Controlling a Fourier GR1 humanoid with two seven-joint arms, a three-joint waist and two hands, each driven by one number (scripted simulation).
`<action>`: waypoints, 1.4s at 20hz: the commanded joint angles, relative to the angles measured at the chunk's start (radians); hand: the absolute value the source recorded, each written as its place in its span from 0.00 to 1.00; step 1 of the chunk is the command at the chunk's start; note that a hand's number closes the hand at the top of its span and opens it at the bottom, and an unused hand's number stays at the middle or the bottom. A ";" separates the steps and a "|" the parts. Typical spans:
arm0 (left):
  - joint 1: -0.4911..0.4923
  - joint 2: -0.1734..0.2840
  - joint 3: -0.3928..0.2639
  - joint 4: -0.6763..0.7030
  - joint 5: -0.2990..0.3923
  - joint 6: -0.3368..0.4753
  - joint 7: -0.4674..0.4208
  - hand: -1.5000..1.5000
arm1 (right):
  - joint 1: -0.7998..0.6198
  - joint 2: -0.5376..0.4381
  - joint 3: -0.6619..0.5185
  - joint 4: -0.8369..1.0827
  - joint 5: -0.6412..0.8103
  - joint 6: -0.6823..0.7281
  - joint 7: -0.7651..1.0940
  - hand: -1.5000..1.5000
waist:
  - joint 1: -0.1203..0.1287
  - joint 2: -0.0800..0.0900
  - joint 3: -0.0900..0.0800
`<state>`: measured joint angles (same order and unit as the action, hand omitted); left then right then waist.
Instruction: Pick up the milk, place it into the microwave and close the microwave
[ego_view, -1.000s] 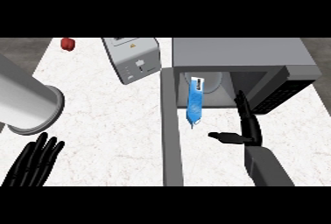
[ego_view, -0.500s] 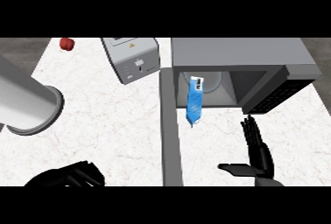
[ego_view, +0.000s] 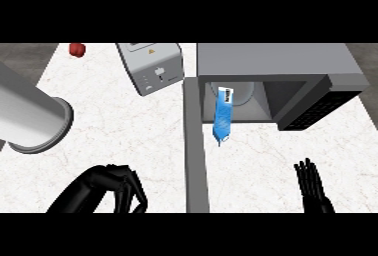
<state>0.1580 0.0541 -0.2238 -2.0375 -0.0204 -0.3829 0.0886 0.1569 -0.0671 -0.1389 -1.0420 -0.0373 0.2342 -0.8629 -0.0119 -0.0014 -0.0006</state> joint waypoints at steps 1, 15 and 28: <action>-0.138 0.006 -0.038 0.103 -0.016 -0.046 0.036 1.00 | 0.102 -0.018 0.017 -0.142 -0.022 0.038 0.033 0.00 | -0.009 0.001 0.000; -0.334 -0.054 -0.426 0.515 -0.217 0.182 -0.081 1.00 | 0.320 -0.069 0.030 -0.360 -0.085 0.139 -0.016 0.00 | -0.009 0.002 0.000; -0.692 -0.054 -0.732 0.816 0.135 0.650 -0.005 1.00 | 0.347 -0.158 0.088 -0.649 -0.230 0.236 0.110 0.00 | -0.111 0.014 -0.002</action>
<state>-0.4539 0.0076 -0.8645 -1.3174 0.0413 0.1751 0.0695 0.4866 -0.1926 -0.0552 -1.6170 -0.2221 0.3931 -0.7538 -0.0898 0.0055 -0.0041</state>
